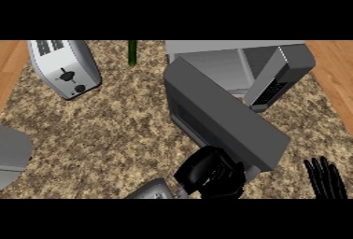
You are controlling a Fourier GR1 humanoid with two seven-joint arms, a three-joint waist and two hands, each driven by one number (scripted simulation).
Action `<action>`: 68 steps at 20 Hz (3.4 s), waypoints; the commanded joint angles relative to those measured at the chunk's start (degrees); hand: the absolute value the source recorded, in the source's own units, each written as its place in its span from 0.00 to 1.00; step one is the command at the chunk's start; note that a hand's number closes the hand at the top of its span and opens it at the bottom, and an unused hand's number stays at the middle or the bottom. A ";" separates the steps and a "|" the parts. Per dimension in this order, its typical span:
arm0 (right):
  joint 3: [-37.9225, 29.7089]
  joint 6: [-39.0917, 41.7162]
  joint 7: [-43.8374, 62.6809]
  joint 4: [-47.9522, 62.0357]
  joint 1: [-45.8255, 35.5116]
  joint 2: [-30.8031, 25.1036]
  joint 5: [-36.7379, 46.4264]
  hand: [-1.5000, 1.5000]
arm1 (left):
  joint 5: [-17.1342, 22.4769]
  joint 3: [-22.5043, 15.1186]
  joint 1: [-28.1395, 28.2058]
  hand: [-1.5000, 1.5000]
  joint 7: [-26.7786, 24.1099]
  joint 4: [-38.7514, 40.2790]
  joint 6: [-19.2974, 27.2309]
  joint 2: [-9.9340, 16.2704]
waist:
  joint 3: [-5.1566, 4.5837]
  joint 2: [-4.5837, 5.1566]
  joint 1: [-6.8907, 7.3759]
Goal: Pick up the milk, place it into the microwave and close the microwave
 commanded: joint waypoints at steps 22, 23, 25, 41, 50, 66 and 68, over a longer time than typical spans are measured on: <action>5.65 7.37 9.43 -20.44 2.67 -7.64 -10.20 0.00 | 27.28 9.87 -20.20 1.00 -14.74 16.92 18.28 0.00 | -0.17 3.05 -10.57; 5.63 7.50 9.59 -20.55 2.40 -8.02 -10.23 0.00 | 27.86 10.59 -20.81 1.00 -15.47 17.96 17.83 0.00 | -0.15 3.46 -10.93; 5.55 7.78 10.23 -21.32 2.74 -8.34 -11.60 0.00 | 28.66 11.31 -22.02 1.00 -16.51 19.88 18.26 0.00 | -0.09 3.73 -11.87; 5.01 9.56 13.37 -26.77 3.94 -11.43 -16.97 0.00 | 35.49 13.86 -26.34 1.00 -22.96 26.50 18.53 0.00 | 0.12 4.55 -15.25; 3.12 9.97 14.28 -30.47 3.27 -13.59 -19.03 0.00 | 37.28 12.89 -26.48 1.00 -26.03 27.57 19.24 0.01 | 0.12 4.51 -16.11; 3.42 11.90 16.86 -33.14 6.72 -15.33 -24.49 0.00 | 40.29 12.31 -27.42 1.00 -29.10 29.50 19.48 0.00 | 0.25 4.73 -16.37; 3.09 12.22 16.87 -33.09 7.05 -15.66 -24.57 0.00 | 40.82 12.29 -27.34 1.00 -29.45 29.57 20.04 0.00 | 0.32 4.78 -16.88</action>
